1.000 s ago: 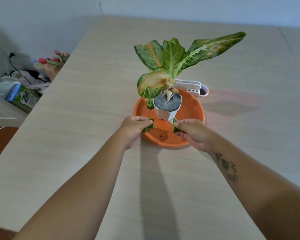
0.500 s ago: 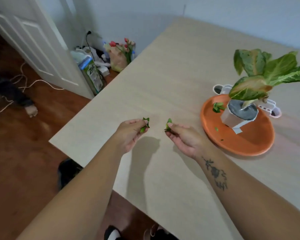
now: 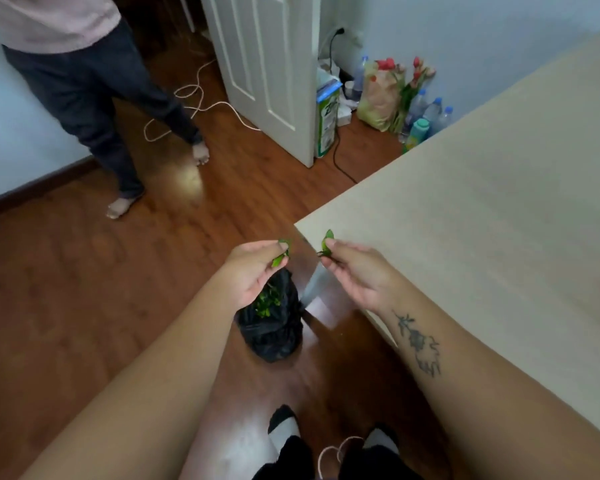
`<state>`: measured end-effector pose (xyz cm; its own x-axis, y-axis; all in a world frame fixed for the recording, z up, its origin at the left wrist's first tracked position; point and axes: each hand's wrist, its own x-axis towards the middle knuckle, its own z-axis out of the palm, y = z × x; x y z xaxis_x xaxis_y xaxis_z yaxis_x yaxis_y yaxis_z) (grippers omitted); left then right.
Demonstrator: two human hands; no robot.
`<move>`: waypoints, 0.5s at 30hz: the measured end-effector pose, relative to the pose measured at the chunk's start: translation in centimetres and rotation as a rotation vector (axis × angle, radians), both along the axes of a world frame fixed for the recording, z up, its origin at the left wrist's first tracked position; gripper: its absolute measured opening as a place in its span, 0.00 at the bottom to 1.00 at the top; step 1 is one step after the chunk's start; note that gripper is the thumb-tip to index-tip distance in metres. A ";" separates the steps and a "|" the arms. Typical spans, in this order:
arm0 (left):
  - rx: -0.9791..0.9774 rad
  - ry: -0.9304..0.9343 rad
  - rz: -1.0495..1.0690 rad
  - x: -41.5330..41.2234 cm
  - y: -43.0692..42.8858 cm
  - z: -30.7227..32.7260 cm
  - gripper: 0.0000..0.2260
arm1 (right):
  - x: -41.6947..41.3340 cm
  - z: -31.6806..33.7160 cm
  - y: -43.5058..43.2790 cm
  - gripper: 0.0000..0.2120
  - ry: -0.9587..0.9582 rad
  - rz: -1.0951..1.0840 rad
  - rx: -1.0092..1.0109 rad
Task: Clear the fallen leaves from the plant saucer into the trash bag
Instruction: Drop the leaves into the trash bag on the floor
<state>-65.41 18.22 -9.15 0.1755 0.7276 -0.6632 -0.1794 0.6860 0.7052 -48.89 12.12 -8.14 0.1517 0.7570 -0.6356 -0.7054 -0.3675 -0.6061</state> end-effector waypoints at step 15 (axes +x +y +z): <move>-0.111 0.123 0.280 -8.3 2.6 -11.2 0.07 | -10.1 -12.3 7.5 0.03 -0.006 0.193 -0.150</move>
<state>-73.71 20.82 -20.40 -0.1072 0.6584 -0.7450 -0.2899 0.6961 0.6569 -58.95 19.60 -20.46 0.0173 0.6697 -0.7424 -0.6096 -0.5815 -0.5387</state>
